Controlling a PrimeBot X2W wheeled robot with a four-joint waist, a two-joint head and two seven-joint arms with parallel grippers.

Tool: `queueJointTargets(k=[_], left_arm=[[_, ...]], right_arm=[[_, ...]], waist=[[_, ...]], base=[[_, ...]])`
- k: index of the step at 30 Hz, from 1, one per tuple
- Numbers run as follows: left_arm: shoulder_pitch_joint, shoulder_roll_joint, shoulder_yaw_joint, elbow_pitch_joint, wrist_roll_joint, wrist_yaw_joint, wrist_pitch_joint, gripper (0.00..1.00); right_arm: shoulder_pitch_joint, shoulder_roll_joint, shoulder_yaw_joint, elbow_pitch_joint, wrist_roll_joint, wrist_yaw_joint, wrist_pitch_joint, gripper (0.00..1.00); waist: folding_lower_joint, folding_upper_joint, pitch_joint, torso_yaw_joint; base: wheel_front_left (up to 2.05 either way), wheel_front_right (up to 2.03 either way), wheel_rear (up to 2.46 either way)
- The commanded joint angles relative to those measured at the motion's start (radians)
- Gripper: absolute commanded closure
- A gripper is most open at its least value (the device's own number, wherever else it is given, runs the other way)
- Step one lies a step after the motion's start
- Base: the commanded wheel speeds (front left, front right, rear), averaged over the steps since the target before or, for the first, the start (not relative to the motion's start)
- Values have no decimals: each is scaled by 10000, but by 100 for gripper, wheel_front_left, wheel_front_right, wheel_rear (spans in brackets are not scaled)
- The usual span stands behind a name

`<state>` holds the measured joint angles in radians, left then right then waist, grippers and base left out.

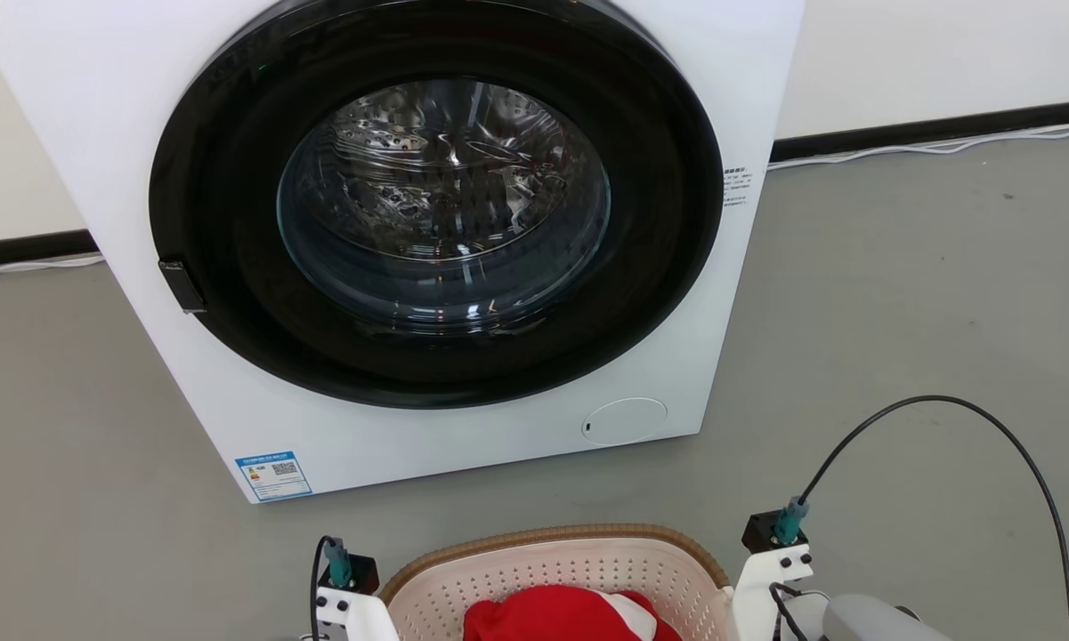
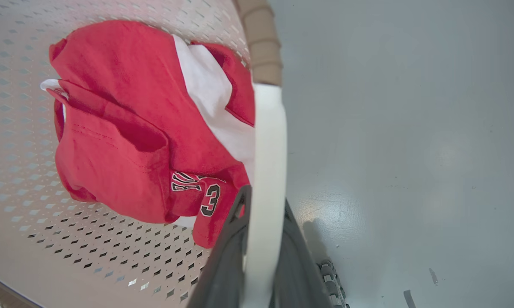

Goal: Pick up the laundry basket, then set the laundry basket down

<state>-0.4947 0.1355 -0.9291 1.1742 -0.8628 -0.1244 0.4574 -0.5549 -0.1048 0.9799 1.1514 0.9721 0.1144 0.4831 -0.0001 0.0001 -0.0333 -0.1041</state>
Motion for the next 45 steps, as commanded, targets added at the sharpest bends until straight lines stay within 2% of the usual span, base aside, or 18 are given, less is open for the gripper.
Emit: queueJointTargets(k=[1,30,45], left_arm=[[-553,153,109,-99,40,-63,-68,100],[-823,154,-547,206,-517,-63,-221,100],[-799,176,-832,151,-929,-63,439,100]], right_arm=[[-375,186,99,-238,87,163,-203,100],[-569,148,848,-103,880,163,-469,100],[-540,183,1089,-150,1400,163,-138,100]], waist=[[1,-1,-7,-4],[1,-1,-29,-2],[1,-1,-3,10]], base=[[0,0,0],[0,0,0],[0,0,0]])
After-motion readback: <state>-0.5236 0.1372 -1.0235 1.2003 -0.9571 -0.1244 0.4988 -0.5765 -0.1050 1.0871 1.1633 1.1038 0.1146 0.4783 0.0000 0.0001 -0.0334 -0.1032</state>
